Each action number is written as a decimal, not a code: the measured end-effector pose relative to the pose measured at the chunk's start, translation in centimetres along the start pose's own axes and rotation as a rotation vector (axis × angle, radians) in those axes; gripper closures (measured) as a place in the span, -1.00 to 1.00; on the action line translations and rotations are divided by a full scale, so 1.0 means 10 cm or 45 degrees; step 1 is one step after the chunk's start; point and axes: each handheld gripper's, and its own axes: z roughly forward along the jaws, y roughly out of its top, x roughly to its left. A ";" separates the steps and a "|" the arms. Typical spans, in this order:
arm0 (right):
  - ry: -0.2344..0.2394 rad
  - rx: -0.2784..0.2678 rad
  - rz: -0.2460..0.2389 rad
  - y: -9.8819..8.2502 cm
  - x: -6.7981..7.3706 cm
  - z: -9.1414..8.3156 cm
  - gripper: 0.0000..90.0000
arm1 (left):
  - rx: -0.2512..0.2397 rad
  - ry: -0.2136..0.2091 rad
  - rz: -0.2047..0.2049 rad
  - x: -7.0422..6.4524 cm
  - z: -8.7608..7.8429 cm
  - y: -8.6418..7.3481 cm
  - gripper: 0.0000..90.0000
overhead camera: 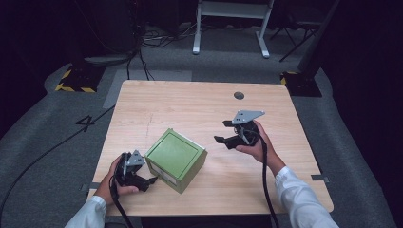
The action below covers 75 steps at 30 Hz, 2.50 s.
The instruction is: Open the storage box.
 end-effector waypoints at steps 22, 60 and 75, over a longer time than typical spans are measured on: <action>0.134 0.183 0.008 -0.03 0.04 0.56 -0.40 | -0.003 0.004 0.001 0.14 0.13 0.15 -0.99; 0.160 0.239 0.087 -0.23 -0.15 0.55 -0.29 | -0.002 0.036 -0.051 0.09 0.07 0.08 -0.99; 0.127 0.230 0.161 -0.33 -0.41 0.51 -0.32 | -0.002 0.034 -0.049 0.09 0.07 0.08 -0.99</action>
